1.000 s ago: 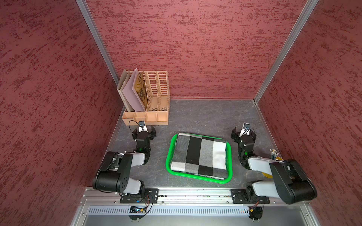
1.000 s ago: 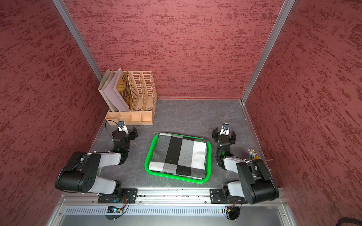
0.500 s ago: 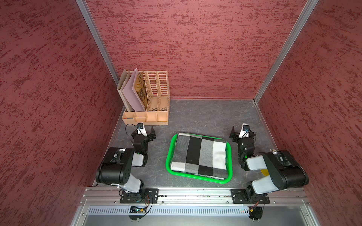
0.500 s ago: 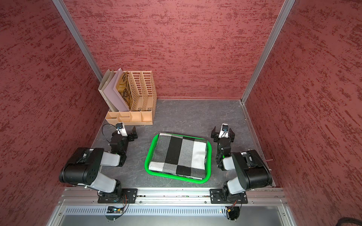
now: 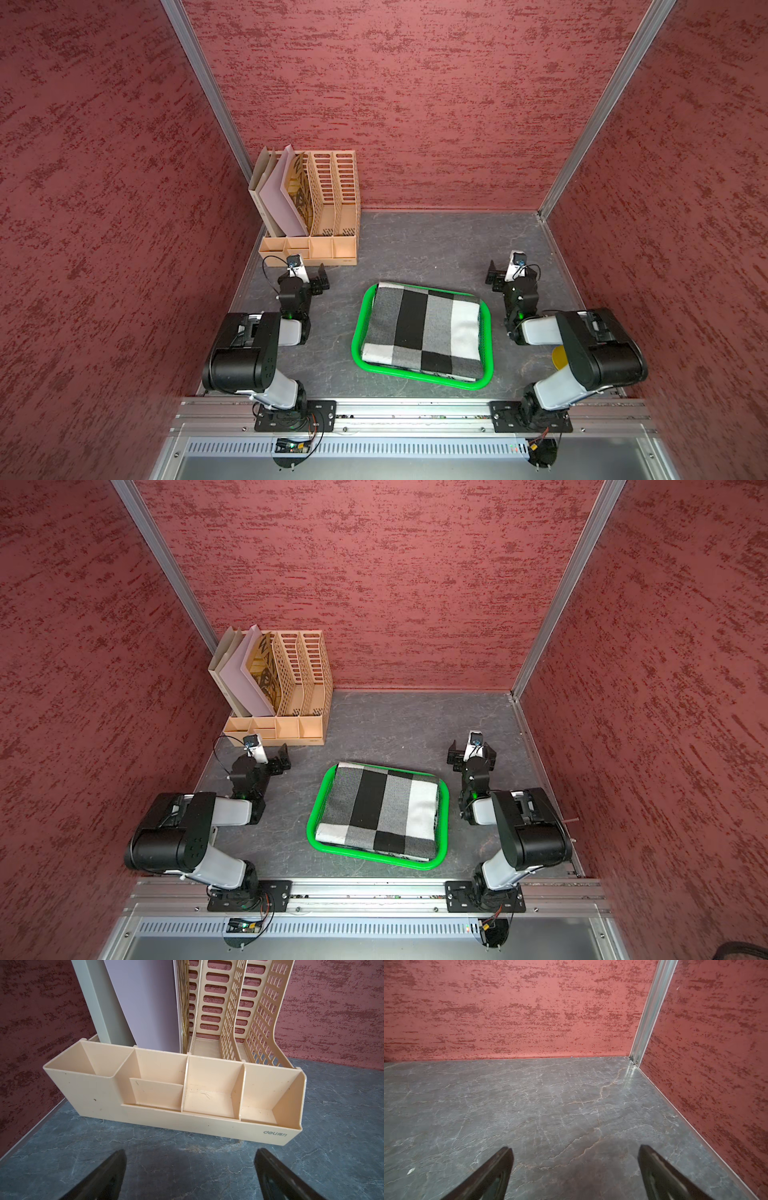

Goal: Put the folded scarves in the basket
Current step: Reset both arms

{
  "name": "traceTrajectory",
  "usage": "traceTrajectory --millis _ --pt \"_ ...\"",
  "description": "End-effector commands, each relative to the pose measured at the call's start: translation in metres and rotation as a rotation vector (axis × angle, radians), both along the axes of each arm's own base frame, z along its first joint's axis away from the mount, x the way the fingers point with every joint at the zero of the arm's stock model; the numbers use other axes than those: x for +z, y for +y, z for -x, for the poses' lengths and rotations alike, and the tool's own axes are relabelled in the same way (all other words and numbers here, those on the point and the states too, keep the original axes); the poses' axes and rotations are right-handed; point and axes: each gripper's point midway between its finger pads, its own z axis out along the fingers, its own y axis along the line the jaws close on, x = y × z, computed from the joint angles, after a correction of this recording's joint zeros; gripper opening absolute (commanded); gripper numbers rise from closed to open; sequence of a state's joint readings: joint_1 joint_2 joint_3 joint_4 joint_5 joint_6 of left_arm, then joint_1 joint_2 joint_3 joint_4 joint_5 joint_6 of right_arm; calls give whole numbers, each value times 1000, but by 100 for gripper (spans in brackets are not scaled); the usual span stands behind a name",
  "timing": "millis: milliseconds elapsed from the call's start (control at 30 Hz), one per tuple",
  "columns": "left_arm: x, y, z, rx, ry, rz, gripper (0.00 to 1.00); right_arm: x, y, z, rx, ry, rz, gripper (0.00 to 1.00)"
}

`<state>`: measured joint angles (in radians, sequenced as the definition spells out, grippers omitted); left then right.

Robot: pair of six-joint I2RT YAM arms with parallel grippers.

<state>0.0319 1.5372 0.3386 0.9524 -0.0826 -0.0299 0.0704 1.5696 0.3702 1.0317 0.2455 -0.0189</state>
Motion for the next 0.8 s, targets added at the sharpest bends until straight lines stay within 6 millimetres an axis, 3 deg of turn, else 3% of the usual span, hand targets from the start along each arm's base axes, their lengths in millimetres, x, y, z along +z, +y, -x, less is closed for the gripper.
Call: traceTrajectory --millis 0,767 --pt "5 -2 -3 -7 -11 8 100 -13 -1 2 14 59 -36 98" --pt "5 -7 -5 -18 0 -14 100 -11 -1 3 15 52 -34 98"
